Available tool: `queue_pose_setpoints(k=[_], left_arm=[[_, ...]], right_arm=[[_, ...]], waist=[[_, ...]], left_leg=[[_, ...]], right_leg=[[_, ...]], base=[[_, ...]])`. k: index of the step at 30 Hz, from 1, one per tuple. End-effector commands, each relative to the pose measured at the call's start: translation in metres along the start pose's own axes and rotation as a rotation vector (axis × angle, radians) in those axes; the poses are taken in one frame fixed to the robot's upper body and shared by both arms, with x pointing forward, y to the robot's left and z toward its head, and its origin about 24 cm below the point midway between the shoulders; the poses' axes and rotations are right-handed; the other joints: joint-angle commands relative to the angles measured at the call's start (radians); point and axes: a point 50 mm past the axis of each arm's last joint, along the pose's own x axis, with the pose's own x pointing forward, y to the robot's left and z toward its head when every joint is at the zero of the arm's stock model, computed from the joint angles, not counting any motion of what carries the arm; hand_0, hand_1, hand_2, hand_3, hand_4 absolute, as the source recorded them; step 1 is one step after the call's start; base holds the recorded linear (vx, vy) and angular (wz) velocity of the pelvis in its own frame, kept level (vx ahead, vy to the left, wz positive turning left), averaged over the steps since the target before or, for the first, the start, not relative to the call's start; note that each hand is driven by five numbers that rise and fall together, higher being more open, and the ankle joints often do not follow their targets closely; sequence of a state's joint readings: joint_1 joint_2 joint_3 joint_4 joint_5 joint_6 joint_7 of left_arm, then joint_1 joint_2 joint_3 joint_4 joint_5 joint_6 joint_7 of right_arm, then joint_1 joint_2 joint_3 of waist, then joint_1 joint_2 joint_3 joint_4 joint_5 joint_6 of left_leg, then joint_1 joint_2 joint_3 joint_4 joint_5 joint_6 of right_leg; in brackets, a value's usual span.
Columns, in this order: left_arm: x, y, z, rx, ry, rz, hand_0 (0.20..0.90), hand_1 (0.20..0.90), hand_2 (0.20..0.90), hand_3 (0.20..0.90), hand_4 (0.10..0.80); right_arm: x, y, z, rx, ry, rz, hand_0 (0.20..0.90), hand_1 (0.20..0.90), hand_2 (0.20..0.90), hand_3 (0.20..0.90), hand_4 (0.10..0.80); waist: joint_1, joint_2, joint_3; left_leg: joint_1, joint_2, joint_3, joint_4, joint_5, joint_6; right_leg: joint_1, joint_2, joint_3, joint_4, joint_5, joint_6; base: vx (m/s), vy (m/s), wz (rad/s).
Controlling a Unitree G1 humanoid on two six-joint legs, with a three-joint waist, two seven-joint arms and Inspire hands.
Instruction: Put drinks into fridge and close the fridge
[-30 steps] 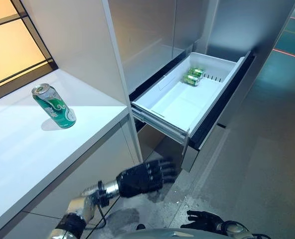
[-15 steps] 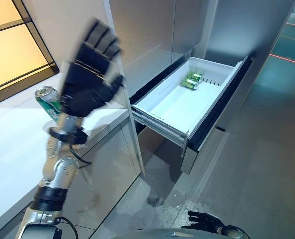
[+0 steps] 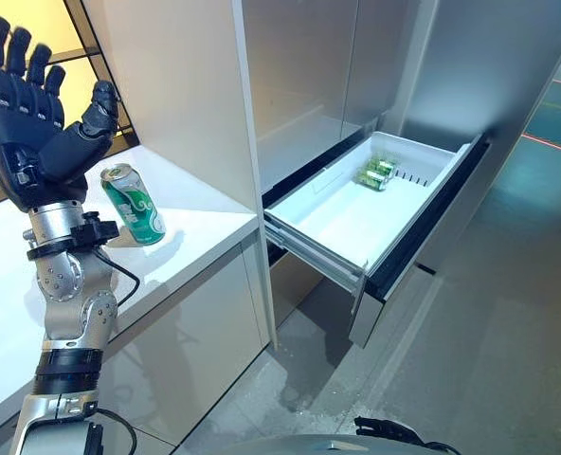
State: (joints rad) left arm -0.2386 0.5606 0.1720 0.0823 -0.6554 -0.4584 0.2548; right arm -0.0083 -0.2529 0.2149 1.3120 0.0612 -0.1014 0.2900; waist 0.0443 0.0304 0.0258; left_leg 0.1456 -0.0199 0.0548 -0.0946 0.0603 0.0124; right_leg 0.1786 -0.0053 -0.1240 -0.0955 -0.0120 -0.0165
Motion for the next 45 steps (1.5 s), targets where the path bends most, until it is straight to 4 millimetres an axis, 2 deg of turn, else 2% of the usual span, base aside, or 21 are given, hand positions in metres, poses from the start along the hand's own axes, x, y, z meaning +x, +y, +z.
queue_pose_setpoints(k=[1, 8, 18, 22, 34, 45], left_arm=[[0.043, -0.002, 0.035, 0.03, -0.17, 0.012, 0.9, 0.9, 0.9, 0.9, 0.8], [0.056, 0.016, 0.021, 0.085, -0.043, 0.042, 0.9, 0.9, 0.9, 0.9, 0.8], [0.08, 0.034, 0.029, 0.133, 0.008, 0.014, 0.9, 0.9, 0.9, 0.9, 0.8], [0.085, 0.034, 0.035, 0.123, -0.013, -0.009, 0.9, 0.9, 0.9, 0.9, 0.8], [0.099, 0.02, 0.053, 0.044, -0.071, -0.109, 0.9, 0.9, 0.9, 0.9, 0.8], [0.098, 0.02, 0.04, 0.11, 0.018, -0.156, 0.9, 0.9, 0.9, 0.9, 0.8]], right_arm=[[0.001, 0.003, -0.001, -0.05, 0.039, 0.034, 0.9, 0.9, 0.9, 0.9, 0.8], [-0.001, -0.003, -0.003, -0.051, 0.06, 0.024, 0.9, 0.9, 0.9, 0.9, 0.8], [-0.004, -0.01, -0.008, -0.062, 0.079, 0.011, 0.9, 0.9, 0.9, 0.9, 0.8], [-0.005, -0.011, -0.009, -0.064, 0.084, 0.007, 0.9, 0.9, 0.9, 0.9, 0.8], [-0.006, -0.015, -0.012, -0.068, 0.094, 0.002, 0.9, 0.9, 0.9, 0.9, 0.8], [-0.007, -0.018, -0.012, -0.067, 0.087, -0.003, 0.9, 0.9, 0.9, 0.9, 0.8]], waist=[[-0.016, 0.003, -0.002], [-0.029, 0.016, -0.001], [-0.043, 0.03, 0.002], [-0.044, 0.032, 0.003], [-0.054, 0.037, -0.001], [-0.059, 0.041, 0.002]], left_leg=[[0.033, -0.044, -0.005, 0.008, -0.145, 0.042], [0.037, -0.041, 0.005, 0.009, -0.144, 0.037], [0.045, -0.039, 0.017, 0.011, -0.145, 0.034], [0.047, -0.039, 0.019, 0.011, -0.148, 0.033], [0.05, -0.041, 0.023, 0.012, -0.152, 0.036], [0.047, -0.044, 0.027, 0.016, -0.154, 0.039]], right_leg=[[-0.044, -0.009, -0.031, 0.103, -0.096, 0.048], [-0.04, -0.01, -0.029, 0.105, -0.098, 0.051], [-0.033, -0.009, -0.025, 0.106, -0.099, 0.058], [-0.031, -0.009, -0.024, 0.107, -0.101, 0.059], [-0.033, -0.009, -0.013, 0.107, -0.102, 0.063], [-0.04, -0.01, -0.002, 0.11, -0.1, 0.066]], base=[[0.0, 0.0, 0.0], [0.005, 0.003, 0.0], [0.013, 0.005, 0.0], [0.015, 0.004, 0.0], [0.005, 0.003, -0.01], [0.0, 0.001, -0.01]])
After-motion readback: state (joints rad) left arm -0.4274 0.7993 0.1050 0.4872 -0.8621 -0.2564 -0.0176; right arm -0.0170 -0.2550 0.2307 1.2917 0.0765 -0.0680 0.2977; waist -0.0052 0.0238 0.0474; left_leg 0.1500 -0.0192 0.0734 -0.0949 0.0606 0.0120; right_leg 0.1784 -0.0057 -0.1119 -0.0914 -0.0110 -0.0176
